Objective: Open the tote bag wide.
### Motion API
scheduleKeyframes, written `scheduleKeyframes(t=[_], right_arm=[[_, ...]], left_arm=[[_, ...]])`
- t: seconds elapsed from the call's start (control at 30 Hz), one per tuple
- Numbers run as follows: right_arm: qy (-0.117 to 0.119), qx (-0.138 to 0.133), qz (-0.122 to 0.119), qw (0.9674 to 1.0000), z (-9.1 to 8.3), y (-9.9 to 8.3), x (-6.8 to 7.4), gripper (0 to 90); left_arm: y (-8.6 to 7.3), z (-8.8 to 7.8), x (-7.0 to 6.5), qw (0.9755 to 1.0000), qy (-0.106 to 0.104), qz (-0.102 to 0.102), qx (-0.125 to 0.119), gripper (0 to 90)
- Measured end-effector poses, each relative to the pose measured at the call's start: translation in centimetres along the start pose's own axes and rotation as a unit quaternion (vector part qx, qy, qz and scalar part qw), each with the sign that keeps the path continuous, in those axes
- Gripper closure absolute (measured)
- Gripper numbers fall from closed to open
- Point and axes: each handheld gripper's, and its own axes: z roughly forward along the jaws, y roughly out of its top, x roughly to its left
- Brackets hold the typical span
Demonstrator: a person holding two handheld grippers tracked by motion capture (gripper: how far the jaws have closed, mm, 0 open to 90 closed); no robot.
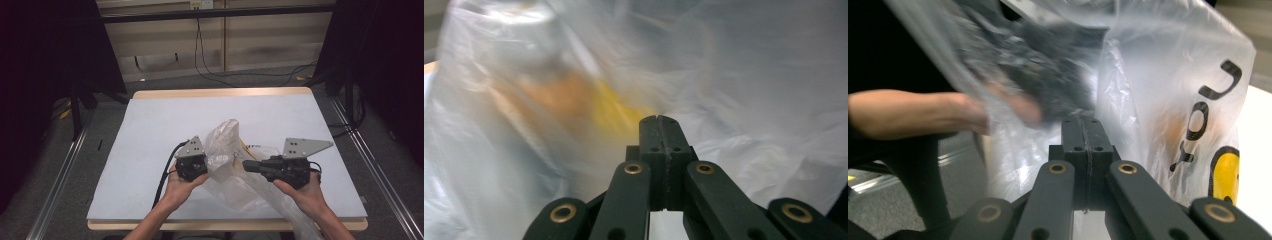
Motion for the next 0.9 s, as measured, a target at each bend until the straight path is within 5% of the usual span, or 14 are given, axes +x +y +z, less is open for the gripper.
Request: scheduleKeyframes(t=[0.23,0.5,0.77,0.9], right_arm=[[-0.021,0.03,0.018,0.9992,3.1,-0.4,-3.5,90.0],[-0.042,0.023,0.039,0.9981,4.8,-0.2,-7.6,90.0],[-0.06,0.028,0.044,0.9969,7.1,1.0,-10.1,90.0],[-0.068,0.035,0.051,0.9958,8.1,1.0,-11.2,90.0]], left_arm=[[-0.8,0.4,1.9,0.9995,0.02,-0.024,0.008,90.0],[-2.3,0.8,4.6,0.9972,0.055,-0.038,0.032,90.0],[-2.8,0.9,6.3,0.9952,0.069,-0.065,0.024,90.0],[-3.4,1.1,7.2,0.9939,0.077,-0.067,0.041,90.0]])
